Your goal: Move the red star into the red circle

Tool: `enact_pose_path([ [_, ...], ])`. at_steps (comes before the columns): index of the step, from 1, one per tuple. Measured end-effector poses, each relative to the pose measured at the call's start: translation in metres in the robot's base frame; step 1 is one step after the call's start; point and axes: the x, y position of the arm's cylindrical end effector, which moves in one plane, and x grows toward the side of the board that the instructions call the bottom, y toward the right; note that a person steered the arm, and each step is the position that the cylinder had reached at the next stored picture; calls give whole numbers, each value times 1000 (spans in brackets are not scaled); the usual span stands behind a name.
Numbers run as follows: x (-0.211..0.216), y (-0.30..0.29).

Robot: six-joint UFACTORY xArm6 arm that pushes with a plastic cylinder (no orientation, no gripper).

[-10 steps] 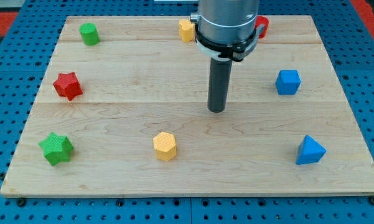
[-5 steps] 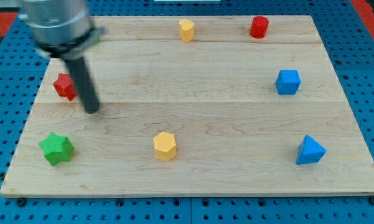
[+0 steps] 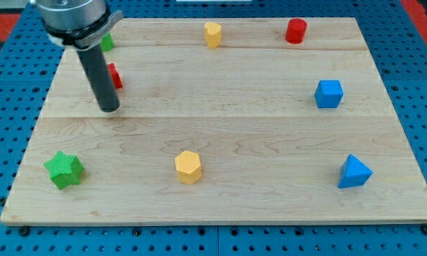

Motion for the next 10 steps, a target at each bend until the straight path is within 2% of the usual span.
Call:
enact_pose_path([
  [1,-32,-54],
  [2,-63,0],
  [3,-73,106],
  [4,-78,118],
  [5,-78,118],
  [6,-60,52],
  [7,-62,7],
  [9,-105,115],
  [10,-111,89],
])
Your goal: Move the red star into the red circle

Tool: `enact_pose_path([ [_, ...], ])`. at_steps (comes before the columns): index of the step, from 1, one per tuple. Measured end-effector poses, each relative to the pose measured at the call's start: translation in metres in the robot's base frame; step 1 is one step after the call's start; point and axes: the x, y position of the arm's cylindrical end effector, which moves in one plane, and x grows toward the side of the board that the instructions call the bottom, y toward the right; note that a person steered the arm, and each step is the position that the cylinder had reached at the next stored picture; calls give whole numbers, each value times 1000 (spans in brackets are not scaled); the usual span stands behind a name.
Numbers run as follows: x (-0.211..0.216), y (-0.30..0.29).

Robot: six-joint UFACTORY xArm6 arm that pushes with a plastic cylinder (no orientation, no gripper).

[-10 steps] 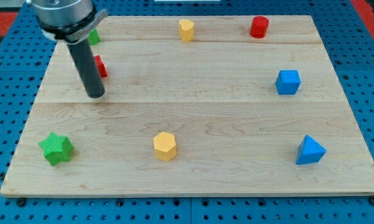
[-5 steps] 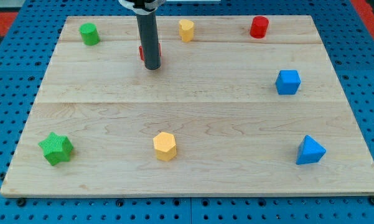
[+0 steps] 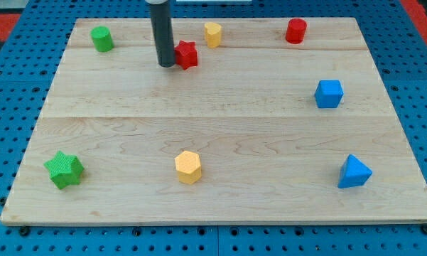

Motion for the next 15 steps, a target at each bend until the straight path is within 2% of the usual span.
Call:
enact_pose_path([
  [1,-10,25],
  [2,-20,99],
  [3,-21,148],
  [4,-21,148],
  [5,-5,74],
  [6,-44,66],
  [7,-62,130],
  [8,-62,198],
  [10,-58,135],
  [15,-57,145],
])
